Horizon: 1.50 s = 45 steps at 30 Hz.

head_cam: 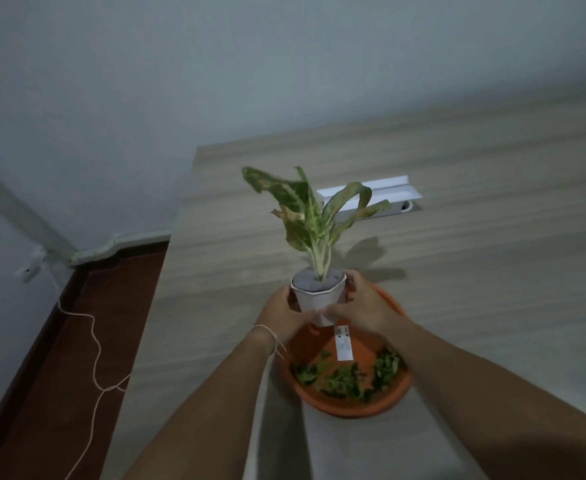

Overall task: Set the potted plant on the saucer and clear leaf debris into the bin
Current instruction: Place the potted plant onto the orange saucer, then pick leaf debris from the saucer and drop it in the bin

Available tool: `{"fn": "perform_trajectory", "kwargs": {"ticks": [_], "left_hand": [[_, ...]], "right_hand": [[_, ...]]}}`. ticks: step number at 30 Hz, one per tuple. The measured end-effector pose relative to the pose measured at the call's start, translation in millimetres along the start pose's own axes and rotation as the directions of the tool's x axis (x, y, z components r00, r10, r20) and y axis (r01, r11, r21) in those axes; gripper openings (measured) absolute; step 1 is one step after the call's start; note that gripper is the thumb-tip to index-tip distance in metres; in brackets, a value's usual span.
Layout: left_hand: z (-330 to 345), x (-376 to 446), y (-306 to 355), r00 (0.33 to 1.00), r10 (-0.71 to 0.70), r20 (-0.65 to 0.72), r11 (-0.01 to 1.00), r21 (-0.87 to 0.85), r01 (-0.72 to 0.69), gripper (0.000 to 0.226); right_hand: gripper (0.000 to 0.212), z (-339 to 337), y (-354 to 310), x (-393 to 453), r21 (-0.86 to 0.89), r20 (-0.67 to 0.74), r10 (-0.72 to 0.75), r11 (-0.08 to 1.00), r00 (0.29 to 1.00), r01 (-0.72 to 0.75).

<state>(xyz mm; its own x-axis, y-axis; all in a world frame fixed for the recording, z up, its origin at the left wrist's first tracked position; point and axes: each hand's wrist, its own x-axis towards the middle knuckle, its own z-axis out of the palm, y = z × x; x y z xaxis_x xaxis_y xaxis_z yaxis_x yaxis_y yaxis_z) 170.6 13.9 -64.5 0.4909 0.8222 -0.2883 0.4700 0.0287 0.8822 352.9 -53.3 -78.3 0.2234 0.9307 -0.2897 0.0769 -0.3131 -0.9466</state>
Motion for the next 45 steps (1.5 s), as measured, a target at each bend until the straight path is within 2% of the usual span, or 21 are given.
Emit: {"fn": "perform_trajectory", "kwargs": {"ticks": [3, 6, 10, 14, 20, 24, 26, 30, 33, 36, 37, 40, 42, 45], "left_hand": [[25.1, 9.8, 0.5, 1.0, 0.007, 0.003, 0.999, 0.034, -0.007, 0.077], [39.9, 16.0, -3.1, 0.999, 0.034, -0.029, 0.993, 0.112, -0.031, 0.071], [50.1, 18.0, -10.7, 0.99, 0.113, -0.083, 0.968, 0.234, -0.091, 0.063], [51.4, 13.9, -10.6, 0.984, 0.153, -0.091, 0.96, 0.25, -0.126, 0.08], [47.5, 7.4, -19.6, 0.98, 0.152, -0.129, 0.946, 0.307, -0.106, 0.065], [48.6, 1.3, -15.0, 0.981, 0.172, -0.095, 0.948, 0.287, -0.138, 0.078], [47.6, -1.9, -13.9, 0.987, 0.152, -0.059, 0.942, 0.312, -0.126, 0.08], [36.6, -9.8, -11.1, 0.991, 0.135, 0.007, 0.911, 0.391, -0.127, 0.089], [21.6, -20.4, -4.6, 0.994, 0.086, 0.064, 0.884, 0.455, -0.106, 0.07], [7.2, -27.6, -4.2, 0.979, 0.023, 0.204, 0.734, 0.661, -0.155, 0.036], [3.9, -29.6, -4.8, 0.969, -0.003, 0.248, 0.675, 0.715, -0.181, 0.031], [0.6, -30.9, -6.3, 0.936, -0.053, 0.348, 0.555, 0.789, -0.262, 0.035], [4.1, -32.4, -3.2, 0.914, -0.076, 0.397, 0.512, 0.803, -0.306, 0.042], [11.7, -32.0, -3.1, 0.899, -0.128, 0.419, 0.481, 0.819, -0.313, 0.038]], "right_hand": [[0.074, -22.3, 17.5, -2.9, -0.093, -0.029, -0.03, 0.995, 0.999, 0.027], [0.072, -31.8, 30.0, -6.3, -0.151, -0.074, -0.064, 0.987, 0.995, 0.053], [0.061, -31.3, 39.0, -14.6, -0.106, -0.101, -0.142, 0.986, 0.985, 0.131], [0.072, -23.1, 51.9, -17.3, -0.021, -0.131, -0.163, 0.987, 0.978, 0.162], [0.087, -12.3, 63.9, -15.2, -0.032, -0.097, -0.171, 0.985, 0.98, 0.169], [0.086, -10.8, 65.0, -14.2, -0.075, -0.112, -0.139, 0.988, 0.984, 0.131], [0.075, -10.4, 67.7, -15.5, -0.066, -0.134, -0.144, 0.989, 0.98, 0.136], [0.067, -7.3, 59.8, -23.0, -0.12, -0.16, -0.188, 0.978, 0.969, 0.17], [0.061, -5.7, 62.0, -28.0, -0.151, -0.156, -0.18, 0.976, 0.971, 0.157], [0.042, -3.5, 69.7, -41.6, -0.388, -0.278, -0.101, 0.921, 0.955, -0.016], [0.036, -2.0, 74.1, -45.5, -0.485, -0.279, -0.131, 0.874, 0.951, -0.022], [0.032, 4.0, 68.0, -56.0, -0.655, -0.083, -0.198, 0.75, 0.977, 0.096], [0.026, 7.6, 51.2, -59.5, -0.718, 0.099, -0.128, 0.678, 0.987, 0.16], [0.038, 17.2, 32.1, -61.9, -0.827, 0.29, -0.004, 0.502, 0.957, 0.252]]}}
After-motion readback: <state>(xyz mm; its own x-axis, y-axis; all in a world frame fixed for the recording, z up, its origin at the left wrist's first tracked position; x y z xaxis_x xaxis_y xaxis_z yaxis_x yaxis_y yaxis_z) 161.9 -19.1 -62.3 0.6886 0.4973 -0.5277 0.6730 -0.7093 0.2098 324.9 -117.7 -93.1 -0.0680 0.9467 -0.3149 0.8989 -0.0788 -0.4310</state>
